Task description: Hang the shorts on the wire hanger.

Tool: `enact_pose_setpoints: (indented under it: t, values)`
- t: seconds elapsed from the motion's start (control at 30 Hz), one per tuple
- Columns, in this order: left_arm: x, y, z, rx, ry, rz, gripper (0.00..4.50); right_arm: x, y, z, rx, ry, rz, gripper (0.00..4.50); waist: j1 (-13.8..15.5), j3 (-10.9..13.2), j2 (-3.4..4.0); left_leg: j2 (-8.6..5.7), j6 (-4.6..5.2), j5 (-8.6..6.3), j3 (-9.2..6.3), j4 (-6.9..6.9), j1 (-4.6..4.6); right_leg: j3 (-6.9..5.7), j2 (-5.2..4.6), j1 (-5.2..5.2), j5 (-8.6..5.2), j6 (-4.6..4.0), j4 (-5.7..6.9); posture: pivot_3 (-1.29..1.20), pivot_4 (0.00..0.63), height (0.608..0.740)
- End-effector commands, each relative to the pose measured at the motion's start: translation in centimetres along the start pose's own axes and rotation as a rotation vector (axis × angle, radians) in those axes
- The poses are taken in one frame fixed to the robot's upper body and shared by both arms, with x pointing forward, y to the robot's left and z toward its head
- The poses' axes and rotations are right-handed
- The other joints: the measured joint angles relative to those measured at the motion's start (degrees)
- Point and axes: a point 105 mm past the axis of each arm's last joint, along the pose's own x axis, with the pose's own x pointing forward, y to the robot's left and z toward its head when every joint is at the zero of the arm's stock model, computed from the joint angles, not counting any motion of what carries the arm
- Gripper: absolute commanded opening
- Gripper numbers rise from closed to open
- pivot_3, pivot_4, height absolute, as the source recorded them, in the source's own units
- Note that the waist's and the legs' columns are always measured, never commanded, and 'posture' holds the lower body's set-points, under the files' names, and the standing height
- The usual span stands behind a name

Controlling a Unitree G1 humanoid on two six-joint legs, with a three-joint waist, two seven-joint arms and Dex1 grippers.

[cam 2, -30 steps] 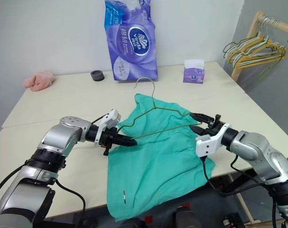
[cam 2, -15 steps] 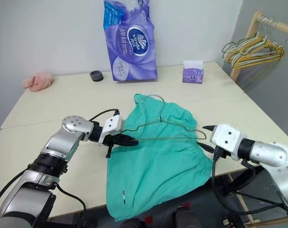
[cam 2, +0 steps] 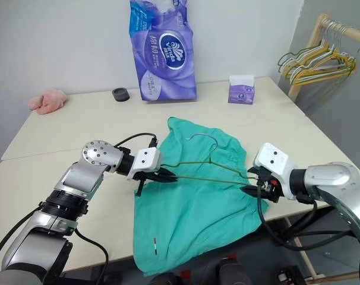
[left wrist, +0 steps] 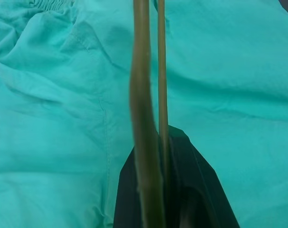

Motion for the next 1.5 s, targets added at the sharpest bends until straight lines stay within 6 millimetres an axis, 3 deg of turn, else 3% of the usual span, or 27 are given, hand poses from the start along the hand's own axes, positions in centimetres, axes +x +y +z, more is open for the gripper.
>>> enact_pose_setpoints:
  t: [0.03, 0.2, 0.57, 0.67, 1.07, 1.27, 1.5]
  values:
    - [-0.5, 0.5, 1.1, 0.069, 0.005, 0.017, 0.00, -0.1, -0.4, 0.6, -0.023, 0.003, -0.017, 4.34, 0.0, 0.0, 0.00, 0.00, 0.00, 0.00, -0.01, 0.00, -0.02, -0.01, 0.00, -0.02, 0.01, -0.02, 0.00, -0.20, 0.073, 0.740]
    - [-0.3, 0.2, 1.0, 0.086, 0.015, 0.015, 0.00, 0.8, 0.1, -0.3, 0.012, 0.063, 0.039, 4.46, 0.0, 0.0, 0.00, 0.00, 0.00, 0.00, -0.03, 0.01, -0.05, -0.02, -0.01, -0.04, 0.01, -0.02, 0.00, -0.20, 0.073, 0.740]
    - [-0.1, 0.4, 1.3, 0.122, 0.055, 0.020, 0.00, 2.8, -0.8, -1.2, 0.019, 0.140, 0.035, 4.46, 0.0, 0.0, 0.01, 0.00, 0.00, 0.00, -0.06, 0.01, -0.07, -0.06, -0.02, -0.05, 0.08, -0.13, -0.02, -0.20, 0.074, 0.740]
    - [0.0, 0.5, 1.4, 0.114, 0.056, 0.023, 0.00, 3.5, -0.7, -1.6, 0.024, 0.157, 0.050, 3.90, 0.0, 0.0, 0.02, 0.00, 0.00, 0.00, -0.06, 0.02, -0.10, -0.07, -0.02, -0.07, 0.08, -0.13, -0.01, -0.20, 0.076, 0.740]
    - [0.2, 0.3, 1.5, 0.101, 0.068, 0.023, 0.00, 4.2, -0.5, -1.8, 0.008, 0.176, 0.069, 0.01, 0.0, 0.0, 0.02, 0.00, 0.00, 0.00, -0.11, 0.02, -0.13, -0.11, -0.02, -0.09, 0.08, -0.13, -0.01, -0.20, 0.075, 0.740]
    - [0.3, -0.1, 1.7, 0.075, 0.066, 0.000, 0.00, 4.1, -0.2, -1.8, 0.009, 0.180, 0.088, 0.01, 0.0, 0.0, 0.03, 0.00, 0.00, 0.00, -0.11, 0.04, -0.15, -0.12, -0.03, -0.10, 0.08, -0.13, -0.01, -0.20, 0.075, 0.740]
    - [0.2, 0.0, 3.6, 0.015, -0.045, -0.005, 1.88, 3.8, -0.5, -1.7, 0.005, 0.173, 0.073, 0.00, 0.0, 0.0, 0.03, 0.00, 0.00, 0.00, -0.12, 0.04, -0.16, -0.13, -0.03, -0.10, 0.08, -0.13, -0.01, -0.20, 0.075, 0.740]
